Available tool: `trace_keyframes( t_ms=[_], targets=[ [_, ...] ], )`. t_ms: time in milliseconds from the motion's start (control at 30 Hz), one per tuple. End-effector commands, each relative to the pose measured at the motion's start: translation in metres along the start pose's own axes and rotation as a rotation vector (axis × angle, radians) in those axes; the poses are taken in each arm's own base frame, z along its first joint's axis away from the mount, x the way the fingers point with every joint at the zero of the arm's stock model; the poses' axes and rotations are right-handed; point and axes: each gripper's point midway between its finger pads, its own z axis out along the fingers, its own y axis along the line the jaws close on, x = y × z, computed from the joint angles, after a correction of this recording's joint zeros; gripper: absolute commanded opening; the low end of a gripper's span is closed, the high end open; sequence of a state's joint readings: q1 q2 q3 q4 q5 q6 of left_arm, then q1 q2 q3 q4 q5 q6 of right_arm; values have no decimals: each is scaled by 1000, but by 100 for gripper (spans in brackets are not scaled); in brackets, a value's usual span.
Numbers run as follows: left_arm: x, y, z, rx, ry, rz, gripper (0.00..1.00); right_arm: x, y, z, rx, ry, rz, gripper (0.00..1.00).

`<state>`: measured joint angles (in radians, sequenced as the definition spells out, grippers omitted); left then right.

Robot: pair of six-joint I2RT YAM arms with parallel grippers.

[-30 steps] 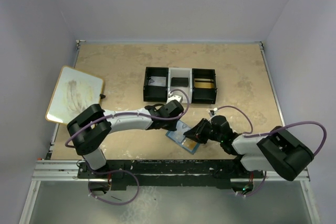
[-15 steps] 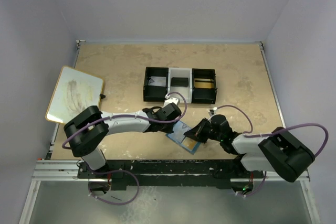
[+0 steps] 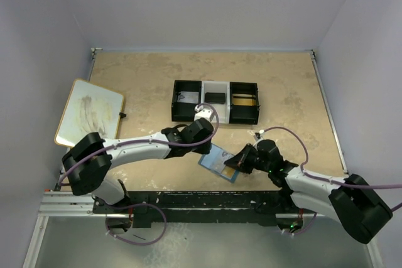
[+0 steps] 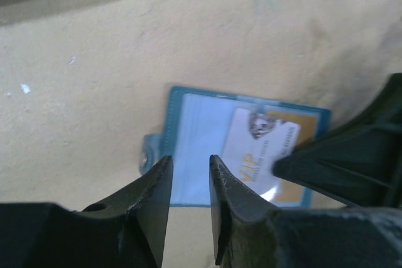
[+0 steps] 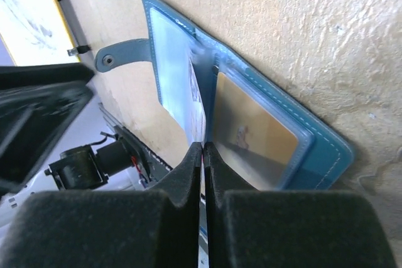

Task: Take the credit cards out of the card holder
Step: Adjust the card holder at the center of the board.

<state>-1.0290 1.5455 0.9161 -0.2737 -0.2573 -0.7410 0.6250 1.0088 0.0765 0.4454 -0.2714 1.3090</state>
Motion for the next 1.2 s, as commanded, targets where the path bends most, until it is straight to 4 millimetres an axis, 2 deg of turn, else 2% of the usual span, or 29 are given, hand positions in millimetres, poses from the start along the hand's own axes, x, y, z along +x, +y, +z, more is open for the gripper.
trace_keyframes(
  t_ms=[0, 100, 200, 267, 400, 500, 600, 733, 833, 967, 1167],
  targets=[
    [-28, -55, -22, 254, -79, -47, 29, 2, -11, 2, 33, 13, -37, 2],
    [-10, -69, -14, 321, -15, -24, 30, 1, -15, 7, 64, 23, -49, 2],
    [10, -69, -1, 295, 36, -1, 30, -1, -17, 10, 80, 24, -45, 3],
    [19, -59, 9, 219, 45, -18, 28, -2, -17, 12, 83, 19, -35, 4],
    [34, -18, 24, -33, 52, 4, 19, -3, -21, 14, 111, 16, -7, 6],
    [30, -6, 23, -121, 13, 6, 17, -2, -24, 14, 125, 15, 7, 9],
    [29, -9, 21, -93, -7, -17, 17, -6, -20, 14, 89, -10, 8, 15],
    [35, -15, 22, -57, 20, -10, 17, -22, -11, 14, 57, -97, -22, 25],
    [40, -15, 23, -43, 32, -11, 17, -19, -7, 12, 32, -84, -38, 30],
    [43, -14, 21, -38, 40, -13, 17, -17, 3, 11, -14, -72, -79, 30],
    [44, -16, 22, -24, 44, -20, 17, -9, -4, 16, -28, -36, -19, 25]
  ],
)
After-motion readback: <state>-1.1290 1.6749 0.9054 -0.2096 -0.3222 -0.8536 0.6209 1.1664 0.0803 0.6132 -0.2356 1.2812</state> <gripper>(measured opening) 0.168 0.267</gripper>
